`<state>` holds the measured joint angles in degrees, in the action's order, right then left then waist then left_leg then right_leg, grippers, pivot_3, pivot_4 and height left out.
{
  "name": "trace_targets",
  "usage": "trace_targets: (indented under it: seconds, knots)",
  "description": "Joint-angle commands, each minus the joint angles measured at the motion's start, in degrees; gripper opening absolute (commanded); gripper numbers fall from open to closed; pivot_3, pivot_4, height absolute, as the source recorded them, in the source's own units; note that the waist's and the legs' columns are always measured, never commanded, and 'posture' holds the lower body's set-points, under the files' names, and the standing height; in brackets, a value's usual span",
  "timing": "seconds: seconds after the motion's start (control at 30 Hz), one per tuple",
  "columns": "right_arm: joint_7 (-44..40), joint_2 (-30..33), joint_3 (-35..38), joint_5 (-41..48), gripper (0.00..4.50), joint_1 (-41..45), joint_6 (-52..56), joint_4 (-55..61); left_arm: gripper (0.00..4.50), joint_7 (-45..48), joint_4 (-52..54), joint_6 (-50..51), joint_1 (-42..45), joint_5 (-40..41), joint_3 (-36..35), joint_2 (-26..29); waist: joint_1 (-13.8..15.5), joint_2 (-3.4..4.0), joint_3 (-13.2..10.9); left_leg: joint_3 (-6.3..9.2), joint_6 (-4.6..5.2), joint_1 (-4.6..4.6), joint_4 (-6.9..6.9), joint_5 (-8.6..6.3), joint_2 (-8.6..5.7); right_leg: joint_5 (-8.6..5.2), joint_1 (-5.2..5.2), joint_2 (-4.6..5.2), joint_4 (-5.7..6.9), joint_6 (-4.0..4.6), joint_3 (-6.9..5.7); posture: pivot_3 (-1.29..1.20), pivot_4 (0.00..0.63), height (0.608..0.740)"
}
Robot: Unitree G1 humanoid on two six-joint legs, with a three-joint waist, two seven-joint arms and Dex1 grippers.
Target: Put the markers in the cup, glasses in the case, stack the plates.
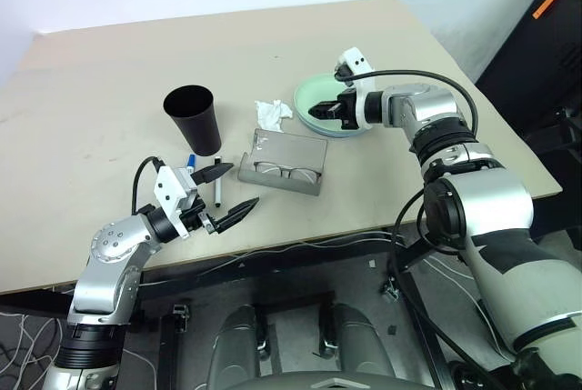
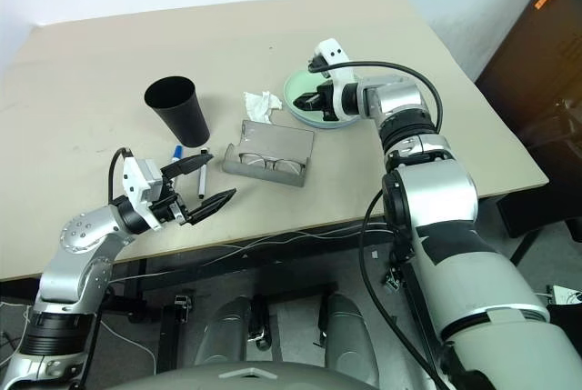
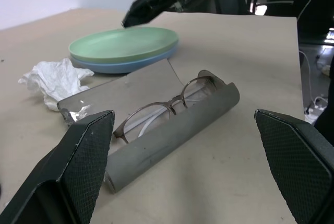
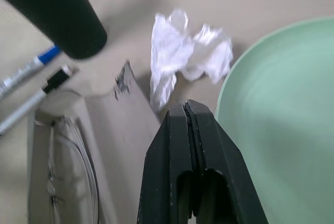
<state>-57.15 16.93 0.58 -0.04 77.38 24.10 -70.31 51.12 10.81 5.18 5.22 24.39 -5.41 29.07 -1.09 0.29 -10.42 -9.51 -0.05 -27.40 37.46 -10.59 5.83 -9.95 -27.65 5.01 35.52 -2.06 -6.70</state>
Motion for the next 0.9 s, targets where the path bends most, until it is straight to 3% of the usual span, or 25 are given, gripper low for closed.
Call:
trace_targets:
  seconds: [0.03, 0.63, 0.73, 0.83, 0.9]
  knots:
    - [0.75, 0.34, -0.76, -1.1, 0.02, -0.51, -4.1, -0.09, 4.5, -0.23, 1.85, -0.67, -0.49, 0.37, -0.57, 0.36, -0.03, 0.0, 0.0, 0.0, 0.0, 0.0, 0.0, 0.0, 0.0, 0.0, 0.0, 0.0, 0.0, 0.0, 0.0, 0.0, 0.15, 0.701]
    - [-1.54, 1.31, -0.82, -1.2, 0.02, -2.88, -1.86, -1.6, 4.5, -1.53, 5.04, 1.04, -2.39, 1.09, -0.63, 1.02, -0.01, 0.0, 0.0, 0.05, 0.0, 0.01, 0.0, 0.0, 0.0, -0.01, 0.01, 0.0, 0.0, 0.0, 0.0, 0.0, 0.15, 0.701]
    - [-1.61, 1.53, -0.22, -0.45, 0.55, -2.81, -0.55, -1.73, 4.5, -1.32, 4.92, 1.17, -2.36, 1.14, -0.46, 1.09, -0.05, 0.0, 0.0, 0.05, 0.0, 0.01, 0.0, 0.0, 0.0, -0.01, 0.01, 0.0, 0.0, 0.0, 0.0, 0.0, 0.15, 0.701]
    - [-1.81, 1.85, -0.06, 0.01, 1.46, -2.85, 0.59, -1.48, 4.5, -1.01, 4.4, 1.11, -2.09, 1.0, -0.55, 1.27, -0.04, 0.0, 0.0, 0.06, 0.0, 0.01, -0.01, 0.0, 0.0, 0.0, 0.0, -0.01, 0.0, 0.01, 0.0, 0.0, 0.15, 0.701]
    - [-1.75, 2.22, -0.03, 0.05, 1.46, -3.18, 0.38, -1.19, 4.5, -0.79, 4.11, 0.92, -2.11, 0.89, -0.72, 1.34, -0.05, 0.0, 0.0, 0.06, 0.0, 0.01, 0.0, 0.0, 0.0, 0.0, 0.0, -0.01, 0.0, 0.01, 0.0, 0.0, 0.15, 0.701]
